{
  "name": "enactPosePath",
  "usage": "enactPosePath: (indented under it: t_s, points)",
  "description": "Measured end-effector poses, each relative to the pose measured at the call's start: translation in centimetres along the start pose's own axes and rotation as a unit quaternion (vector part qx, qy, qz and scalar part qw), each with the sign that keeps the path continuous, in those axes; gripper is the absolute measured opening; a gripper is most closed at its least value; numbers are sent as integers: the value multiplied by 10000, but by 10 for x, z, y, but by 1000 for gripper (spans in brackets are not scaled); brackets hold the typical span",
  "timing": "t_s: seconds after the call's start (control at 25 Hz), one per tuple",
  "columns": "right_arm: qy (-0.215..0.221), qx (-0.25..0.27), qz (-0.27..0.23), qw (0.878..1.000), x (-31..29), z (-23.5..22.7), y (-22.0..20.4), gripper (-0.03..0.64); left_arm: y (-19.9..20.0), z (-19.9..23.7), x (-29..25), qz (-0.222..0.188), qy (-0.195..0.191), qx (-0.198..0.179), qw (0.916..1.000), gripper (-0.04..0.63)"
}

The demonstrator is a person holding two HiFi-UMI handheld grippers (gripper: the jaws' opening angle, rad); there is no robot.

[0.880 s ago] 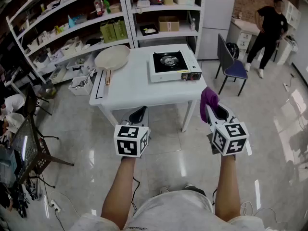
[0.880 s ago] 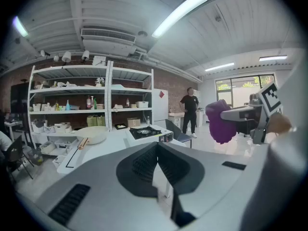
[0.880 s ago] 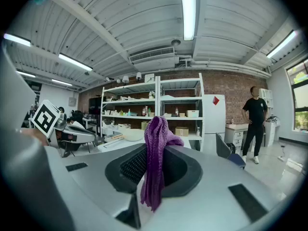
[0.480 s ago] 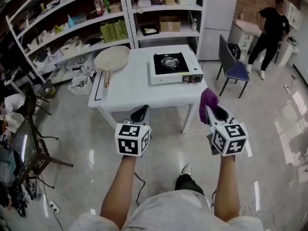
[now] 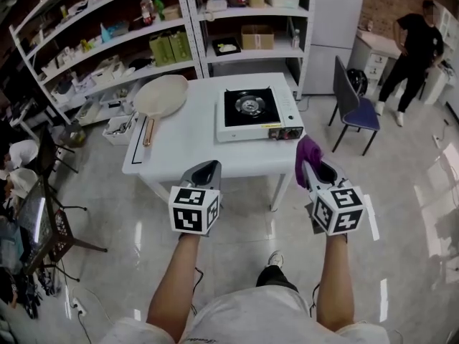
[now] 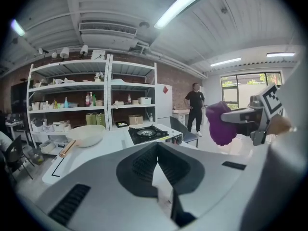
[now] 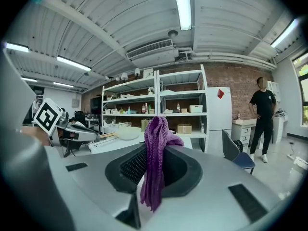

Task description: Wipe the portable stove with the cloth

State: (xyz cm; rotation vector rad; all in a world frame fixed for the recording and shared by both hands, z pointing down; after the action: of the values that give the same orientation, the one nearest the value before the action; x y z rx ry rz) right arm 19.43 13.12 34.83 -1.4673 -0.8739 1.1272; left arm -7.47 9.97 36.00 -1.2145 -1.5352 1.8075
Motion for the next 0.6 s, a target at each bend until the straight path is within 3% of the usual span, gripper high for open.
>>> enactPosePath:
  t_s: [0.6]
  points:
    - [480,-101,153,9987,-97,-118,14,63,44,-13,-132,264,341,127,9990,3]
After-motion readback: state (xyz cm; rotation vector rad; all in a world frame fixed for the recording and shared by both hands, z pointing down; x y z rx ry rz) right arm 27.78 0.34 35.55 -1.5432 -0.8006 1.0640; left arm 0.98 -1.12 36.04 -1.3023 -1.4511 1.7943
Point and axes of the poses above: the fingertips, and each gripper's own axes: x backward along the fingers, z to its left, y out of its top, the point moved 6 cm from there along x, backward along the fingers, and after that the axes turned 3 degrees about -y, right-handed, at the moved point
